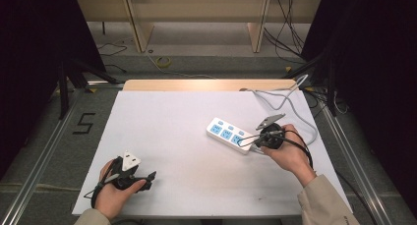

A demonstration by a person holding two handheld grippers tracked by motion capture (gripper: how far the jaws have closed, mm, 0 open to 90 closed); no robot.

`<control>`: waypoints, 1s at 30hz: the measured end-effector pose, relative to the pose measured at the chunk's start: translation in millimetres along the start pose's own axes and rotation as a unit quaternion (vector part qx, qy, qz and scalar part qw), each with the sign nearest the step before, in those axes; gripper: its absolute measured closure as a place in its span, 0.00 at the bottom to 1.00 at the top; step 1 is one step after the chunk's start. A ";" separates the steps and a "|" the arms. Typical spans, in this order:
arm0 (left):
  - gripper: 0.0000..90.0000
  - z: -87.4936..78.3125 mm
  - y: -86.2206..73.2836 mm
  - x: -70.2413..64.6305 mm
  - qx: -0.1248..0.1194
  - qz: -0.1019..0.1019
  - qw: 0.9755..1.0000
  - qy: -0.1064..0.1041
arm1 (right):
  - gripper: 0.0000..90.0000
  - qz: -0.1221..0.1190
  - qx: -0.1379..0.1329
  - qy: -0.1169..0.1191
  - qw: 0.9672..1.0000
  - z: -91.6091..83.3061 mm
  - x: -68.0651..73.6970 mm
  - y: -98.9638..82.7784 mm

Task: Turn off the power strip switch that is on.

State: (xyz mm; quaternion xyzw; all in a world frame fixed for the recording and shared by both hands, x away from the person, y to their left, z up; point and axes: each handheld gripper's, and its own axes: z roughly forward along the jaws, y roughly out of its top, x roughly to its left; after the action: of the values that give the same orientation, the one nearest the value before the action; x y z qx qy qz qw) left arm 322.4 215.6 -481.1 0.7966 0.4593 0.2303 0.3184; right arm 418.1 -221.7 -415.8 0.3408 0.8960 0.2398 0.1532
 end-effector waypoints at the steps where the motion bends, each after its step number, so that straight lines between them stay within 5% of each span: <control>1: 0.17 0.1 0.0 0.0 0.000 0.000 1.000 0.000 | 1.00 0.001 0.001 0.001 1.000 0.1 -0.1 1.1; 30: 0.17 1.1 0.0 -0.7 -0.001 -0.001 1.000 -0.002 | 1.00 -0.008 0.010 0.002 1.000 9.7 -3.2 21.5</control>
State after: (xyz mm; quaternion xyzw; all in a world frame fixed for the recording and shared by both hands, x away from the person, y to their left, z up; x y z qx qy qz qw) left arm 322.8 214.7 -481.9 0.7963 0.4593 0.2289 0.3202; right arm 436.1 -206.7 -412.1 0.3343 0.9015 0.2303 0.1501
